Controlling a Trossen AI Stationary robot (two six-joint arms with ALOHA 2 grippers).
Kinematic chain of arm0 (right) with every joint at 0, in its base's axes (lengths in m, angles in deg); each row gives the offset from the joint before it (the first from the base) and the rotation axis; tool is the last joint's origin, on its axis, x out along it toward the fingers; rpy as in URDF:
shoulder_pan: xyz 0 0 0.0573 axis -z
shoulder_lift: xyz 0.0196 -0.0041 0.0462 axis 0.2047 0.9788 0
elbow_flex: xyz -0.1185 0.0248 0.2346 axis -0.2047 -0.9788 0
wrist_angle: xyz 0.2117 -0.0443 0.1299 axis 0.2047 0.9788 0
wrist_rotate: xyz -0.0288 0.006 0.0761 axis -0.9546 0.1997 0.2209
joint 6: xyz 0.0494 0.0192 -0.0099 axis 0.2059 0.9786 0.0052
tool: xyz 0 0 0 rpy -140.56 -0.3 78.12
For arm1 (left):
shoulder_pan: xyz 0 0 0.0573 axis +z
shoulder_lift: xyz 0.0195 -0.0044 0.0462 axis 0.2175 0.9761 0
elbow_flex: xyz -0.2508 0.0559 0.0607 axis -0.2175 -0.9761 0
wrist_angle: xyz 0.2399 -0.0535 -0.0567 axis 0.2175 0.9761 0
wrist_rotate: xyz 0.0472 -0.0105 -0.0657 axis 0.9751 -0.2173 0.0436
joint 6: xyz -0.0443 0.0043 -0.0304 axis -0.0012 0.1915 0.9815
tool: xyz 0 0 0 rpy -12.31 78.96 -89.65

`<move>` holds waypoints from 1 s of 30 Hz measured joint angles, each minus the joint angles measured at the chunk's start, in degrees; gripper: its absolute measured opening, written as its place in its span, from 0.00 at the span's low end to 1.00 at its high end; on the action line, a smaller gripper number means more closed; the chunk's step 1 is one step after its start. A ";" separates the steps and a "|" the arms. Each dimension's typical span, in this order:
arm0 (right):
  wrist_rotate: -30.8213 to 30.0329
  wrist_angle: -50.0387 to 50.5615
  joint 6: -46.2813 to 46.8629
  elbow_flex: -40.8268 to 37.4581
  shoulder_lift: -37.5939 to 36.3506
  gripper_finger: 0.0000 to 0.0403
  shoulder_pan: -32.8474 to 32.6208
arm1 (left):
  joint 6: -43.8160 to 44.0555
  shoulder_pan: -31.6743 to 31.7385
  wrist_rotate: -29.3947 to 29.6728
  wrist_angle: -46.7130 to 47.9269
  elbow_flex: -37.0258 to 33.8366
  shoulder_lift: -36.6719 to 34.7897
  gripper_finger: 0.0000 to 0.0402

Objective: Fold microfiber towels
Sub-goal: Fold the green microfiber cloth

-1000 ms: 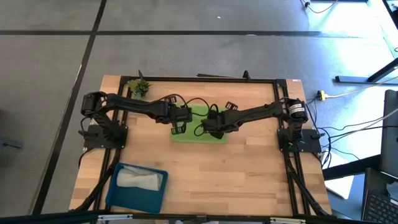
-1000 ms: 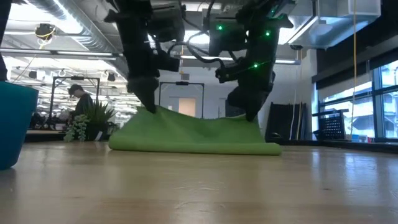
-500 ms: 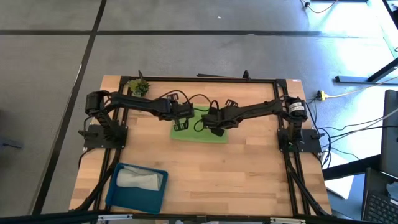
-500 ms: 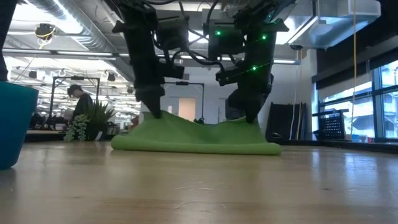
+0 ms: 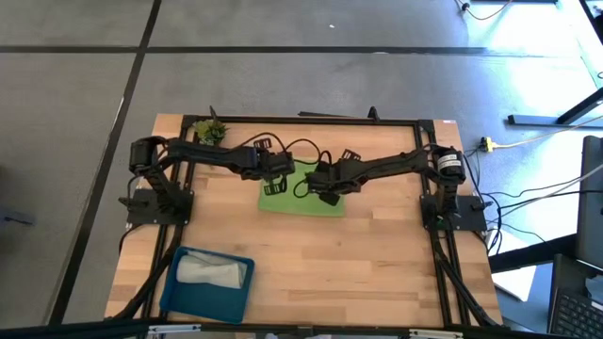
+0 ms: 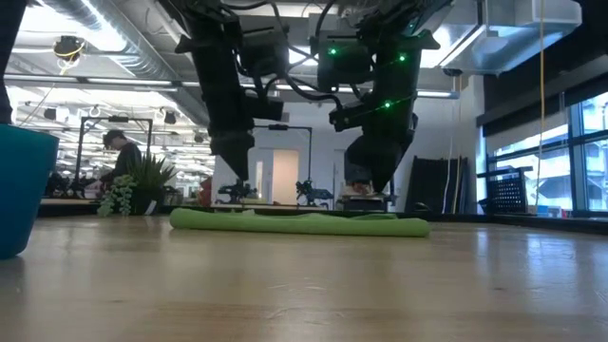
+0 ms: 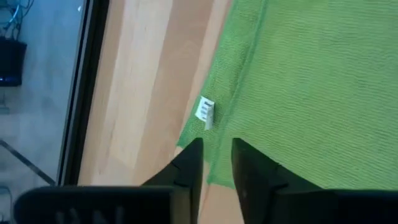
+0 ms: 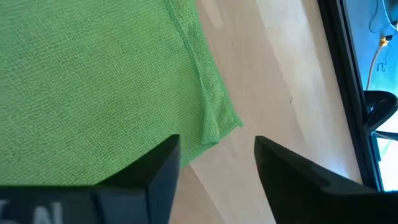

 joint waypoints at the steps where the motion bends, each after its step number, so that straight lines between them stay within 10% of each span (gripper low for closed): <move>1: 0.02 0.00 0.42 0.00 0.00 0.52 0.00 | 0.01 0.16 0.00 0.01 0.00 0.00 0.20; 6: 3.54 0.71 4.53 1.20 0.00 0.55 0.00 | 3.75 0.70 -0.99 0.28 0.00 -0.08 0.24; 13: 14.71 0.44 4.37 2.22 0.00 0.55 -3.79 | 2.85 0.54 -21.44 0.89 -1.21 -0.10 0.24; 30: 20.12 -14.32 8.97 -7.82 0.00 0.55 -7.12 | 1.91 -1.32 -20.68 -6.74 -12.83 -0.20 0.24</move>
